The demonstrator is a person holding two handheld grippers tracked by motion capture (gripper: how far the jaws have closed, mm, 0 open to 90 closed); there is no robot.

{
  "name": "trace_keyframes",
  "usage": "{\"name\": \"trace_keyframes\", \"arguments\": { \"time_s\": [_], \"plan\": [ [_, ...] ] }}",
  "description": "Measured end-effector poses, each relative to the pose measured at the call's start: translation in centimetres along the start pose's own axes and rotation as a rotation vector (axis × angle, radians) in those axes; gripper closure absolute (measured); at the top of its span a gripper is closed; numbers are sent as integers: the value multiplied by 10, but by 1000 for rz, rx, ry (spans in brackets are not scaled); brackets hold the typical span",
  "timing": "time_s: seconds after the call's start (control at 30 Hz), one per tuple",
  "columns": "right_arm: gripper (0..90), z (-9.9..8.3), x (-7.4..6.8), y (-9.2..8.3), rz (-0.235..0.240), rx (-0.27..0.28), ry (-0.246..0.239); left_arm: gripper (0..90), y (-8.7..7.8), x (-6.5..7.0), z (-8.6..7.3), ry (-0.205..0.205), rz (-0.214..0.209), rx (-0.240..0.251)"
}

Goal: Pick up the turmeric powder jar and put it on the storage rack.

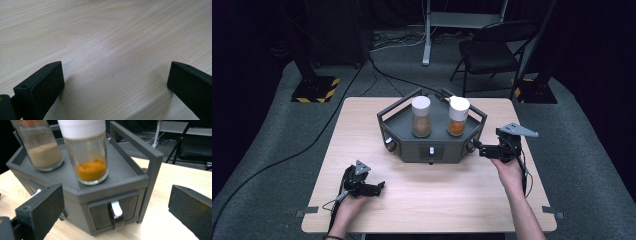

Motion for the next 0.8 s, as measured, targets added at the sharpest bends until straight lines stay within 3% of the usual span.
{"name": "trace_keyframes", "arguments": {
  "time_s": [0.6,0.8],
  "plan": [
    [0,-57,5,-20,-44,-5,44,6,0,0,0,0,0,0],
    [0,-76,7,-23,-50,-37,53,6,0,0,0,-1,2,1]
  ]
}}
Point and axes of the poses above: each handheld gripper's, and its own axes: y roughly forward along the jaws, z roughly out of its top, x roughly to its right, the point moved 7 cm from there along y, roughly forward along the jaws, and after that the axes turned 9 degrees about -y, right-handed, at the moved point
